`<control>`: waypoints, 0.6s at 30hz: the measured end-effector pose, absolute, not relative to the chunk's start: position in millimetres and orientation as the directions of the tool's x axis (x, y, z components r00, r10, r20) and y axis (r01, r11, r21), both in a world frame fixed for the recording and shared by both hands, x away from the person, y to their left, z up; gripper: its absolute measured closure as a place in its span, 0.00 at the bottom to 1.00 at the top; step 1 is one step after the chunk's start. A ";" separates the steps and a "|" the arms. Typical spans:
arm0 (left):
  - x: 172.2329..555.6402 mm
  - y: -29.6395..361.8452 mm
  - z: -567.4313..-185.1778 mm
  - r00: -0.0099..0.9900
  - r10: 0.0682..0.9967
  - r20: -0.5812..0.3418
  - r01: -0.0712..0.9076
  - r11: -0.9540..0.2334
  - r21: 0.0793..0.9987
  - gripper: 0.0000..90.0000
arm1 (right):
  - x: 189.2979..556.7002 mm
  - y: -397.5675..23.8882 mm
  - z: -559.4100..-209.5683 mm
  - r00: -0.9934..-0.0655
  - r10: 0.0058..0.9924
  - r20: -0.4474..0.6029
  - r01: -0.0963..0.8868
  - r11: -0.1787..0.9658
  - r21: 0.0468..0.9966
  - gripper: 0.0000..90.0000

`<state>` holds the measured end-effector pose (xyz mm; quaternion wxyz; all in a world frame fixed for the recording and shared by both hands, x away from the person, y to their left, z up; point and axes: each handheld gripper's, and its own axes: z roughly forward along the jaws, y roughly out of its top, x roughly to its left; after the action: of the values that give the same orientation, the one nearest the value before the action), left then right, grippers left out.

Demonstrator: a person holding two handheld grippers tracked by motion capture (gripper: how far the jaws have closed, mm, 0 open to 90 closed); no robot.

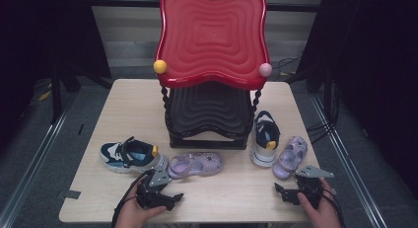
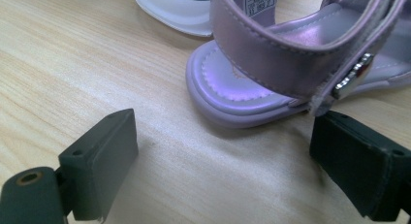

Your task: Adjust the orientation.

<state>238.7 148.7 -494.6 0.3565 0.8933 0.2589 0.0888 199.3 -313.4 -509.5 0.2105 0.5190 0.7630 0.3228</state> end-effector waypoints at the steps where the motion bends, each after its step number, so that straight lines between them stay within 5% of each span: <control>1: 238.7 148.7 -494.6 0.850 0.526 -0.026 0.399 -0.612 0.683 0.26 | 199.2 -313.4 -509.5 -0.373 0.928 0.014 0.656 0.254 0.711 0.11; 18: 267.2 114.7 -431.1 0.905 0.421 0.057 0.288 -0.705 0.648 0.43 | 198.7 -313.7 -509.5 -0.376 0.927 0.010 0.655 0.258 0.710 0.11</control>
<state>267.2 114.7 -431.1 0.3320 0.9178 0.1932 0.1008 198.7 -313.7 -509.5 0.2110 0.5172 0.7645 0.3219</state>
